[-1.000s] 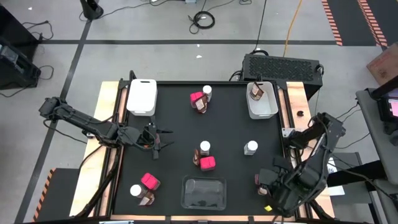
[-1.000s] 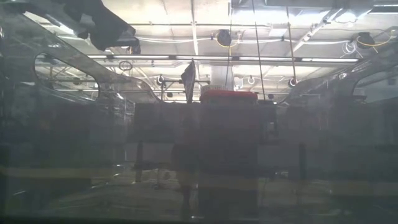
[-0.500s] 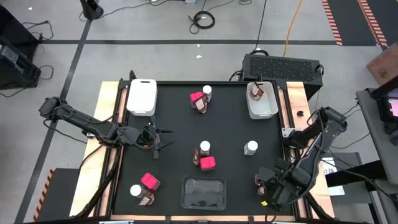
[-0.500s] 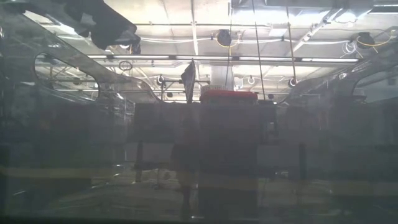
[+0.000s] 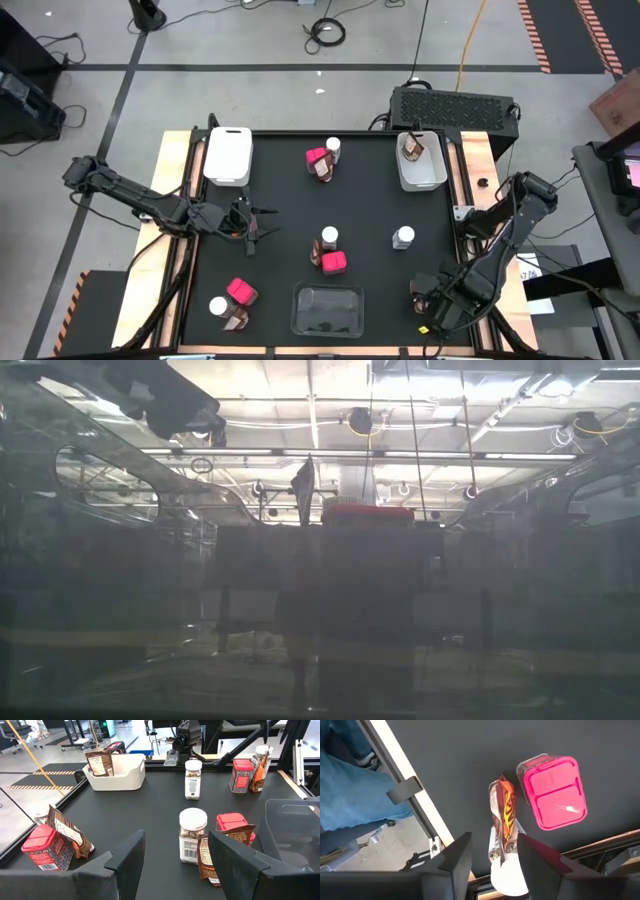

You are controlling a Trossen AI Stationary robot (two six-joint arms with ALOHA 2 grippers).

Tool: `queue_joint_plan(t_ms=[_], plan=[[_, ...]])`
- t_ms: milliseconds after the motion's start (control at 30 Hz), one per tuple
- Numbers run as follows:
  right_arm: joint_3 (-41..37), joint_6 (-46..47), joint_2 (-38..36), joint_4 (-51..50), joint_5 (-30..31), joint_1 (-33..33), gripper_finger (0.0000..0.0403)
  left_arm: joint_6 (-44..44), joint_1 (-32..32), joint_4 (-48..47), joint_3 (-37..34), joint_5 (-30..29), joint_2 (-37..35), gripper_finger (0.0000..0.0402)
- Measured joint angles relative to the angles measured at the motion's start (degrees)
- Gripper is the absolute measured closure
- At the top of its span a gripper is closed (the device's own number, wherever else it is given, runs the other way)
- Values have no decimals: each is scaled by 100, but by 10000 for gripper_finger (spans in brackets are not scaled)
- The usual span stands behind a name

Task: Sort spices by type
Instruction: Put the brown seasoning pack into the right white bin

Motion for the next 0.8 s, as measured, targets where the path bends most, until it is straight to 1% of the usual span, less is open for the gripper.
queue_joint_plan(t_ms=[100,200,300,467,567,633,700,800], plan=[[-12,-74,0,10,3,0,222,0,1,-2,0,0,1,181],[-223,-88,0,140,-5,0,214,0,1,-2,0,0,1,181],[-536,-121,2,404,-155,0,216,0,1,-7,0,0,1,181],[-998,-310,7,959,-219,0,229,0,0,-9,0,0,1,181],[-1180,-402,7,1017,-361,0,245,-1,1,-8,0,0,1,181],[-1262,-439,7,1029,-458,0,263,-2,0,-8,0,0,1,181],[-1303,-613,7,1022,-558,0,287,-2,1,-7,0,0,1,181],[-1289,-907,7,1031,-645,-4,334,-2,0,-7,0,0,1,181]])
